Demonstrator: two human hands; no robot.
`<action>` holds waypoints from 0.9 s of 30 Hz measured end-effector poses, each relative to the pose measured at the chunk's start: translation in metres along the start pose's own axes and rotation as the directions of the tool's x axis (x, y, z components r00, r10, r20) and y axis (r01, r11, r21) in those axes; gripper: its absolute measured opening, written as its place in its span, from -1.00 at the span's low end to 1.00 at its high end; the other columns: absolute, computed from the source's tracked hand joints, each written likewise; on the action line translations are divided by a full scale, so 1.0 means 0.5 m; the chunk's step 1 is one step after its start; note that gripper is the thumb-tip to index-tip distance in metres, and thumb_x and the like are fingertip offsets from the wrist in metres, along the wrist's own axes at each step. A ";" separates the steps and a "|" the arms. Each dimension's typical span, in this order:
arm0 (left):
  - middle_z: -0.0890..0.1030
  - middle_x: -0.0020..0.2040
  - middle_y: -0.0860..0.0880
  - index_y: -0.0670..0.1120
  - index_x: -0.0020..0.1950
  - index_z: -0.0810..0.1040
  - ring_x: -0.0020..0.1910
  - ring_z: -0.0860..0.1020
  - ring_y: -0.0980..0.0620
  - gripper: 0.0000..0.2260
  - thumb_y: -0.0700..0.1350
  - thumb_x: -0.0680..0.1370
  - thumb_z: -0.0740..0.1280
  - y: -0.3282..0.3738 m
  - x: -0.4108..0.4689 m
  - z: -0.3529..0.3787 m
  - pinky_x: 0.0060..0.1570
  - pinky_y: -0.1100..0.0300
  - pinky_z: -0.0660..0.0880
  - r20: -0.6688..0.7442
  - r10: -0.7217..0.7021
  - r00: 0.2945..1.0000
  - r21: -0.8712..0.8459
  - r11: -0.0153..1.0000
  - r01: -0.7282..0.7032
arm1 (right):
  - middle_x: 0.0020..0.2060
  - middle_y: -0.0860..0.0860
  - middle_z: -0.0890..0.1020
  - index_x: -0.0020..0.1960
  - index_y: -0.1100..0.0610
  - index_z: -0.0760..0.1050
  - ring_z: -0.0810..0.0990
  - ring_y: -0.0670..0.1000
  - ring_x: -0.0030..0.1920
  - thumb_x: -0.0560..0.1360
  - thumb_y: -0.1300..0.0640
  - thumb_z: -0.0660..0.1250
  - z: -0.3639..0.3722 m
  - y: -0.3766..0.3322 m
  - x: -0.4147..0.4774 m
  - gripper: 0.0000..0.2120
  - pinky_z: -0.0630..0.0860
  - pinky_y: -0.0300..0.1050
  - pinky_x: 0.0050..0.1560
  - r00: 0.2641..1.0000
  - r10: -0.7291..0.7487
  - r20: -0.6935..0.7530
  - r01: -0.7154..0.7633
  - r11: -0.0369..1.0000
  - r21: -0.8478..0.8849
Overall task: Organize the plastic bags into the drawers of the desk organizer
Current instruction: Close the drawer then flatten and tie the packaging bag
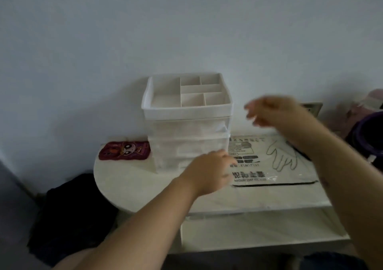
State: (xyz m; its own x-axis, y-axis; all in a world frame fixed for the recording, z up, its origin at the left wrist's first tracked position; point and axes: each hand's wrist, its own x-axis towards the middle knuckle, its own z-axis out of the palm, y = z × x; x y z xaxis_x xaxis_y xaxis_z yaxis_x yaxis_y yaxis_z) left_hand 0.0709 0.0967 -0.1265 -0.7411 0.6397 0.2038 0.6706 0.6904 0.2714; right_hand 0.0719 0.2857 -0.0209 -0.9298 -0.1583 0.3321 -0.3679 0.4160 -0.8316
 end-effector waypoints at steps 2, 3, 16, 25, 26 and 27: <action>0.35 0.40 -0.05 0.03 0.44 0.32 0.34 0.35 -0.05 -0.52 0.05 0.55 0.29 0.007 0.015 0.046 0.28 0.03 0.32 0.251 -0.116 0.961 0.002 0.993 0.120 | -0.12 -0.04 0.67 0.03 0.02 0.58 0.59 -0.15 -0.19 0.50 0.00 0.34 0.037 0.108 -0.014 -0.84 0.45 -0.30 -0.17 0.972 0.233 0.014 -0.216 0.920 -0.327; 0.30 0.43 -0.07 0.05 0.48 0.26 0.36 0.34 -0.08 -0.48 0.08 0.54 0.29 0.009 0.021 0.064 0.30 0.00 0.31 0.311 -0.141 0.940 0.015 0.990 0.144 | -0.02 -0.01 0.65 0.10 0.05 0.56 0.58 -0.13 -0.11 0.49 0.01 0.35 0.046 0.153 -0.017 -0.78 0.45 -0.27 -0.11 0.948 0.315 0.050 -0.269 0.873 -0.407; 0.39 0.29 -0.06 -0.01 0.37 0.43 0.28 0.37 -0.09 -0.56 -0.07 0.49 0.33 0.017 0.040 0.143 0.27 0.02 0.36 0.320 -0.239 0.917 -0.035 0.964 0.263 | 0.22 0.07 0.42 0.33 0.08 0.41 0.46 0.05 0.17 0.44 -0.09 0.40 0.055 0.294 -0.073 -0.48 0.39 -0.11 0.22 0.804 0.569 0.170 -0.203 0.533 -0.821; 0.43 0.19 -0.01 -0.01 0.17 0.55 0.20 0.41 -0.01 -0.76 -0.13 0.52 0.29 0.023 0.017 0.158 0.21 0.13 0.38 0.223 -0.236 0.946 -0.140 0.952 0.271 | -0.01 -0.01 0.61 0.01 0.08 0.58 0.55 -0.01 0.01 0.54 0.06 0.23 0.052 0.274 -0.109 -0.81 0.49 -0.05 0.15 0.855 0.493 0.160 -0.150 0.531 -0.834; 0.42 0.20 0.00 0.00 0.17 0.55 0.19 0.42 0.02 -0.76 -0.12 0.51 0.31 0.024 0.016 0.160 0.21 0.19 0.37 0.227 -0.249 0.942 -0.178 0.940 0.292 | 0.03 -0.02 0.58 0.03 0.06 0.58 0.52 -0.01 0.07 0.54 0.03 0.23 0.048 0.270 -0.112 -0.81 0.45 -0.01 0.20 0.856 0.487 0.177 -0.137 0.542 -0.830; 0.40 0.22 0.00 0.01 0.18 0.54 0.17 0.43 0.05 -0.74 -0.12 0.50 0.33 0.025 0.017 0.161 0.17 0.25 0.35 0.230 -0.267 0.936 -0.220 0.923 0.317 | 0.04 -0.01 0.56 0.03 0.07 0.56 0.50 0.01 0.10 0.54 0.02 0.23 0.045 0.264 -0.115 -0.81 0.43 0.00 0.23 0.859 0.477 0.184 -0.145 0.573 -0.806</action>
State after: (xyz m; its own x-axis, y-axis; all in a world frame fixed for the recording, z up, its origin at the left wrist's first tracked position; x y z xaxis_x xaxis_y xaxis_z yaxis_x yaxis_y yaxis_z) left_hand 0.0755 0.1377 -0.1973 -0.8650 0.4921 -0.0981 0.3763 0.7656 0.5218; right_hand 0.0765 0.3299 -0.1598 -0.9757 -0.1026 -0.1937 -0.0705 0.9836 -0.1661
